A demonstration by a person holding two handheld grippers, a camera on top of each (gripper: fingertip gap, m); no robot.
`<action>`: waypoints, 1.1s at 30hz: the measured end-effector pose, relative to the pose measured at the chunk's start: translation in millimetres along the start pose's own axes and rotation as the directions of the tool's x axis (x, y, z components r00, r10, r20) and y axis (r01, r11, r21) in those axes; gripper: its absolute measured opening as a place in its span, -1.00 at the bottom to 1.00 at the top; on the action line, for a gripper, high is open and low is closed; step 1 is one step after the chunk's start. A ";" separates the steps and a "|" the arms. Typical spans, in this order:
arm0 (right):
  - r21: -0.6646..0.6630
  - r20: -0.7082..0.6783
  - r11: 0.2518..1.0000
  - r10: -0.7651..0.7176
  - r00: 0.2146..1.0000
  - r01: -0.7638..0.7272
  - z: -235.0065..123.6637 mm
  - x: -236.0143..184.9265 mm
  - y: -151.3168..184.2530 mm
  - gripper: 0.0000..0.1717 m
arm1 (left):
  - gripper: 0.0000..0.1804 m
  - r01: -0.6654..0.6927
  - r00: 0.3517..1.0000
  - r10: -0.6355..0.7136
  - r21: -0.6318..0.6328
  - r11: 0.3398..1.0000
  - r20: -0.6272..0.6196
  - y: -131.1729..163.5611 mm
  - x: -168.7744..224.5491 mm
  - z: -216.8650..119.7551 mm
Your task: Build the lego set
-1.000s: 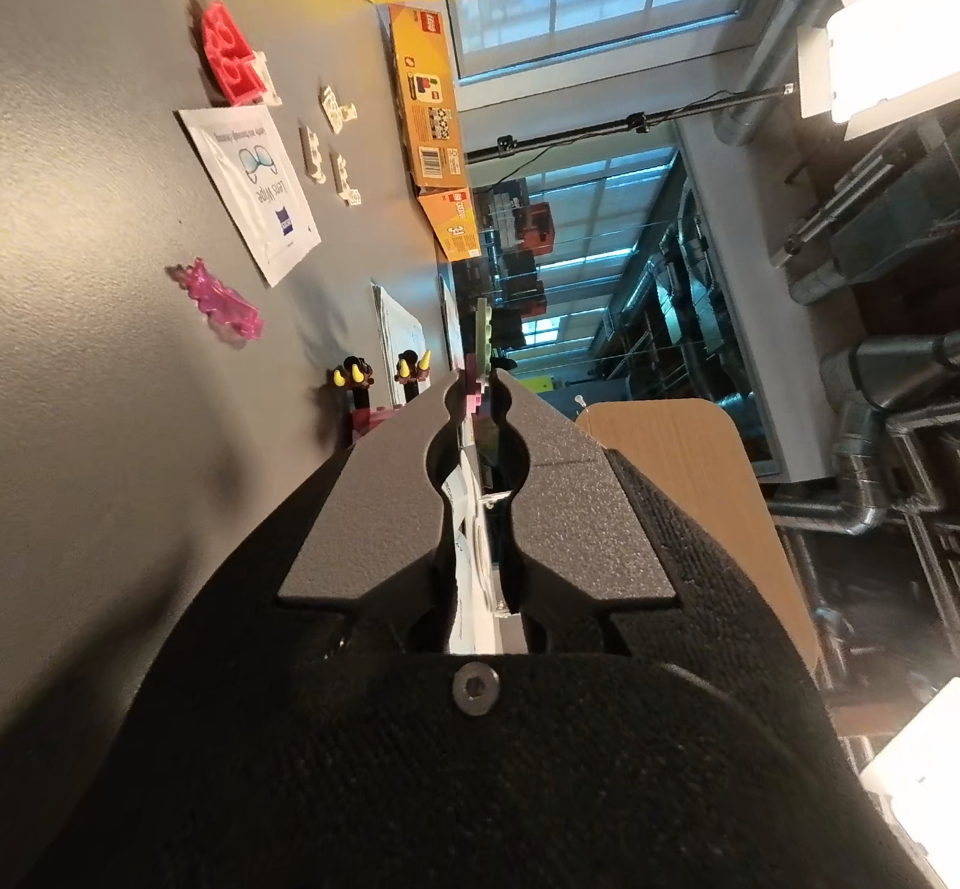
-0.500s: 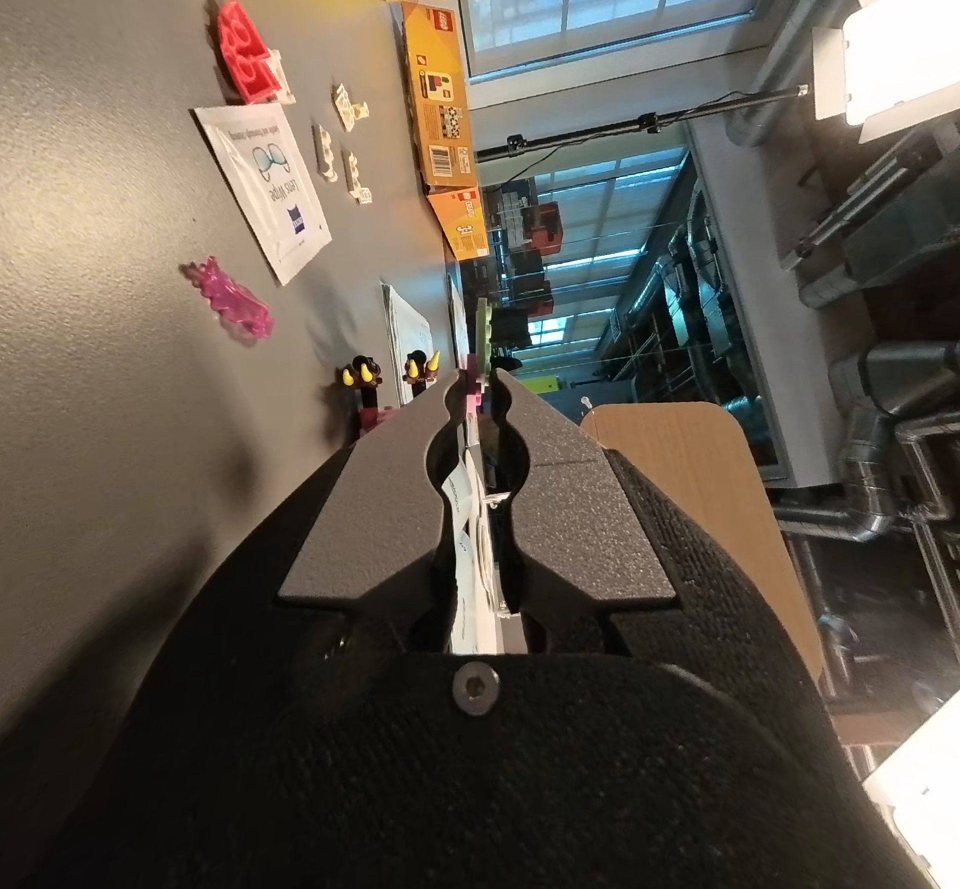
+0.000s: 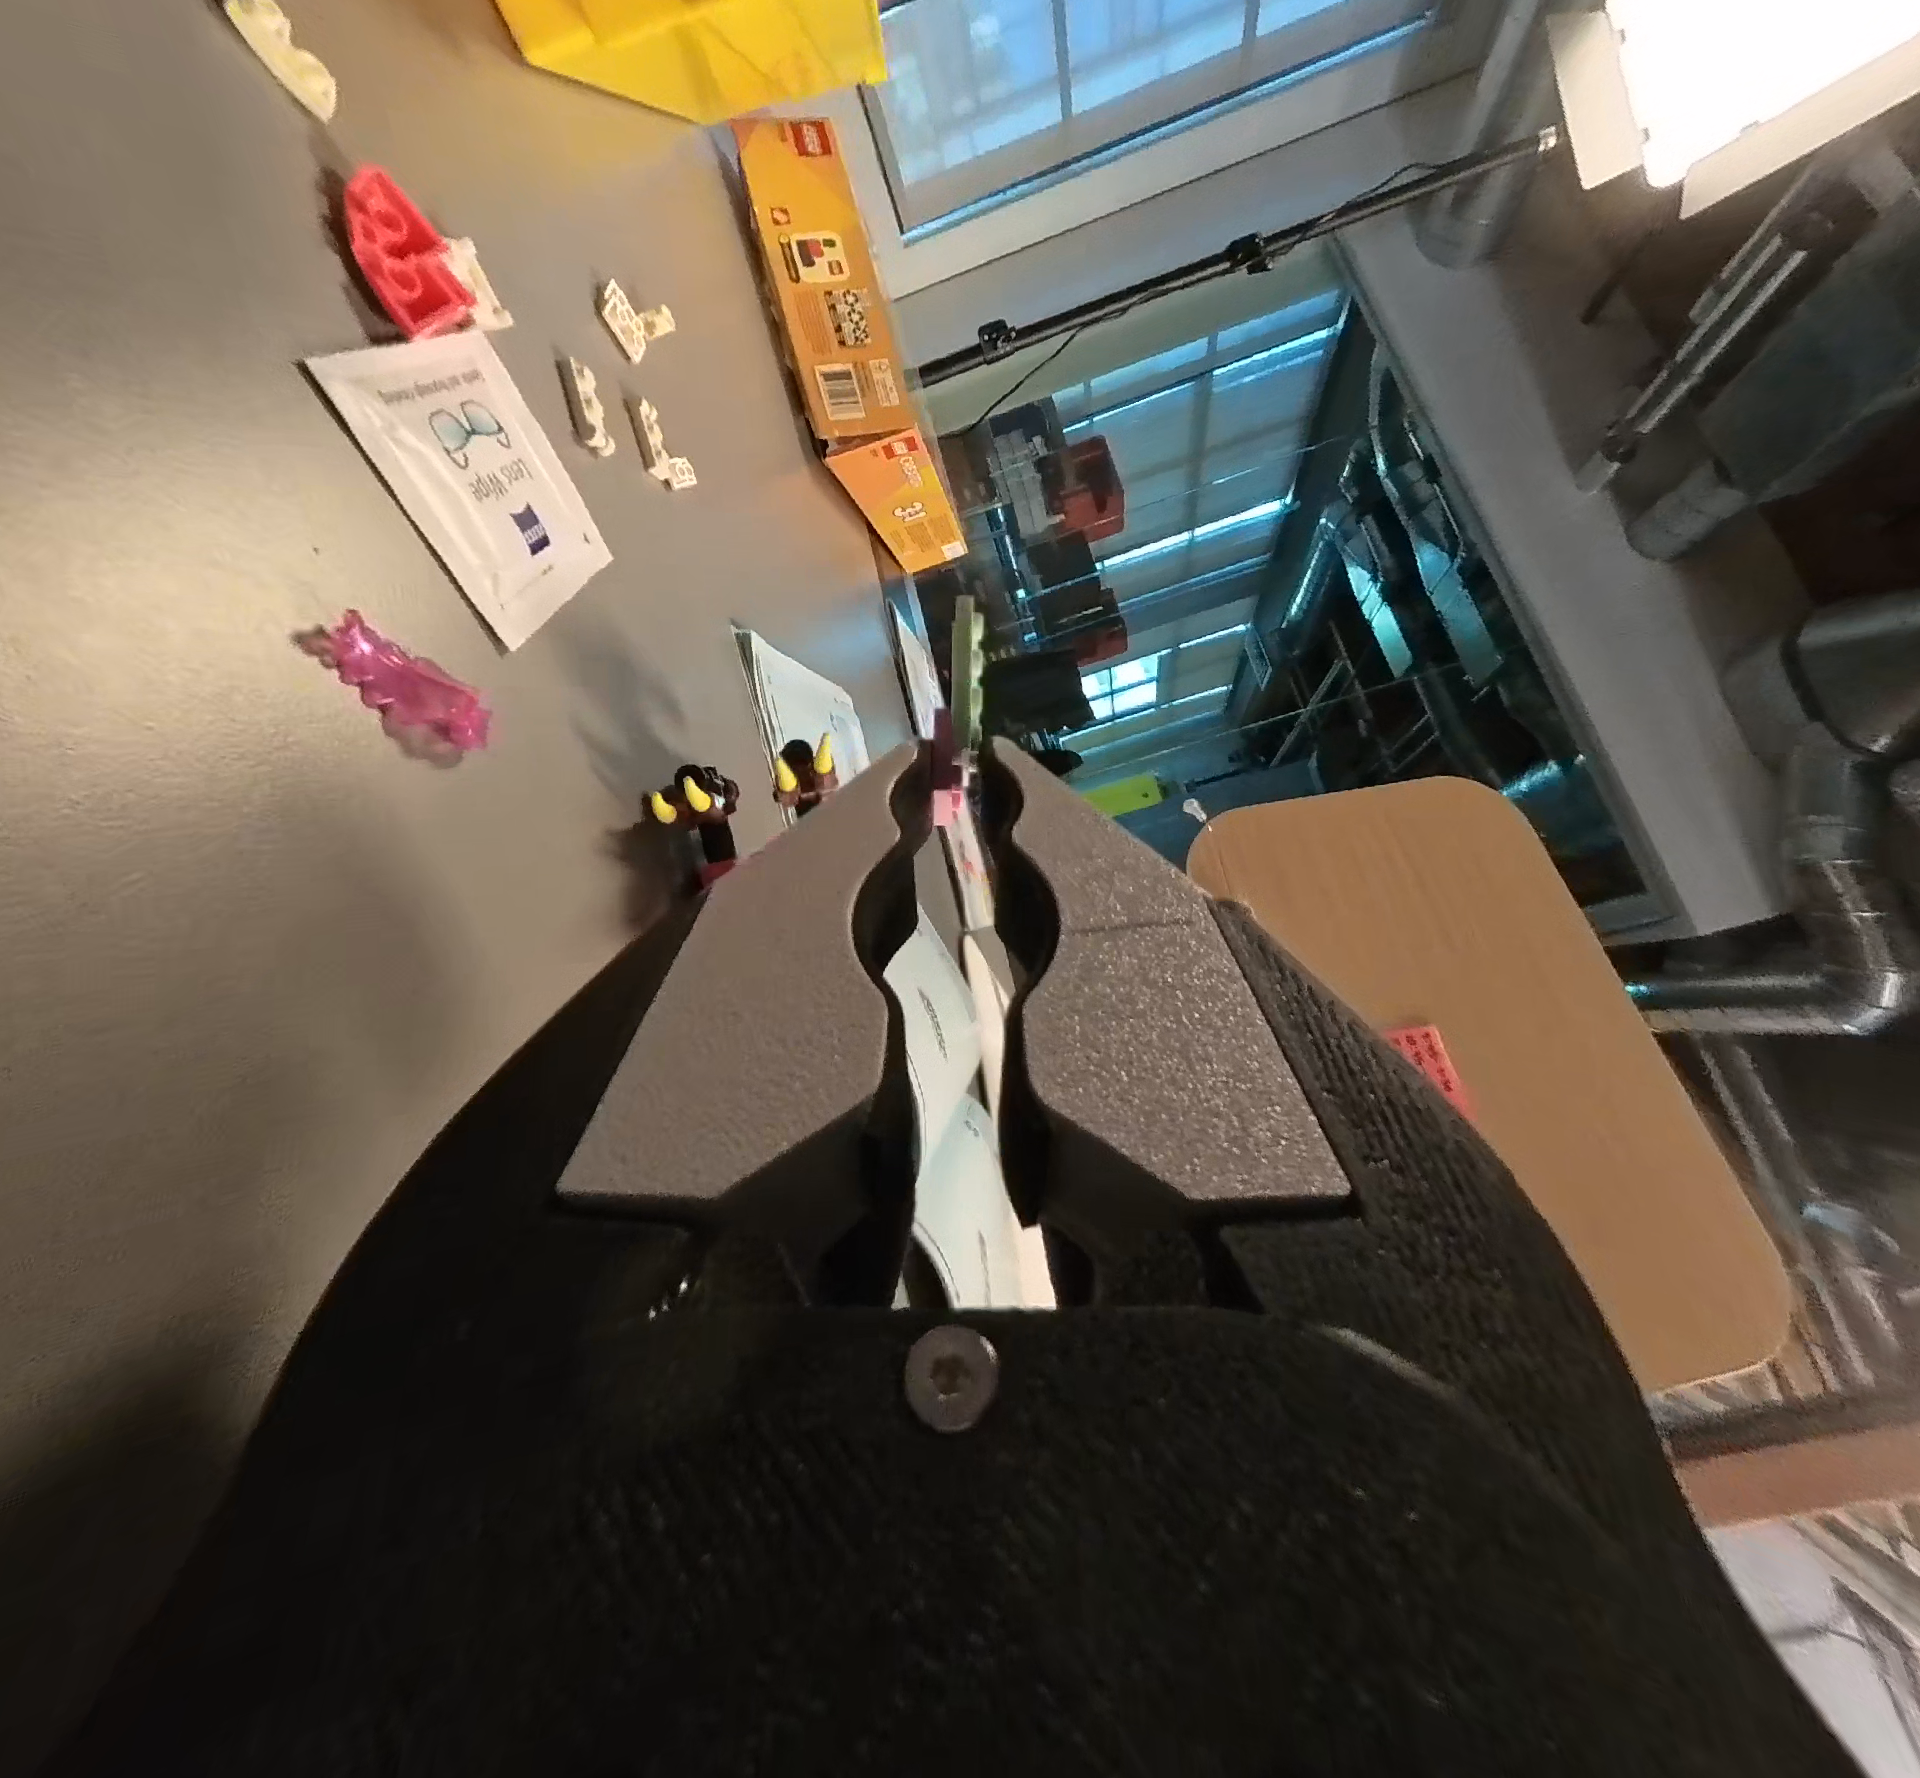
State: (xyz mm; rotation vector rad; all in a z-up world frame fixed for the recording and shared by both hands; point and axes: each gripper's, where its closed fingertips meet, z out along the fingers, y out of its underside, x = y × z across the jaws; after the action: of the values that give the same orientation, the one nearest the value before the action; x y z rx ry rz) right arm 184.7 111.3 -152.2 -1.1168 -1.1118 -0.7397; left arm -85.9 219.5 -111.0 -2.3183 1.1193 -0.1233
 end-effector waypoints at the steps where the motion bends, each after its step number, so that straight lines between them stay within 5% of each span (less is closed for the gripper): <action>1: 0.009 -0.001 1.000 0.006 1.000 -0.006 -0.5 0.5 -1.8 -0.94 | -0.93 -0.024 0.999 0.026 0.077 0.997 -0.027 -12.9 23.5 -5.4; 8: 0.071 -0.038 0.984 0.168 0.985 -0.165 -11.0 19.4 -2.7 -0.94 | -0.93 -0.121 0.889 0.202 0.215 0.969 -0.410 -34.7 201.7 28.1; 14: 0.155 -0.098 0.915 0.390 0.916 -0.373 -24.6 52.1 4.9 -0.94 | -0.93 -0.195 0.776 0.257 0.168 0.966 -0.576 -32.3 291.7 64.0; 21: 0.187 -0.144 0.880 0.463 0.874 -0.436 -33.8 67.2 8.9 -0.94 | -0.93 -0.263 0.744 0.269 0.102 0.959 -0.612 -37.1 333.7 89.6; 33: 0.185 -0.150 0.825 0.561 0.814 -0.535 -33.3 71.8 25.1 -0.94 | -0.93 -0.295 0.764 0.276 0.064 0.953 -0.584 -47.2 342.6 107.0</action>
State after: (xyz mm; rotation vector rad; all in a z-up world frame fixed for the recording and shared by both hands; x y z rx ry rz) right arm 240.0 91.7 -93.5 -1.1449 -0.6035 -0.2989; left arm 202.2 34.7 -228.9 -2.1495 1.7752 -0.7588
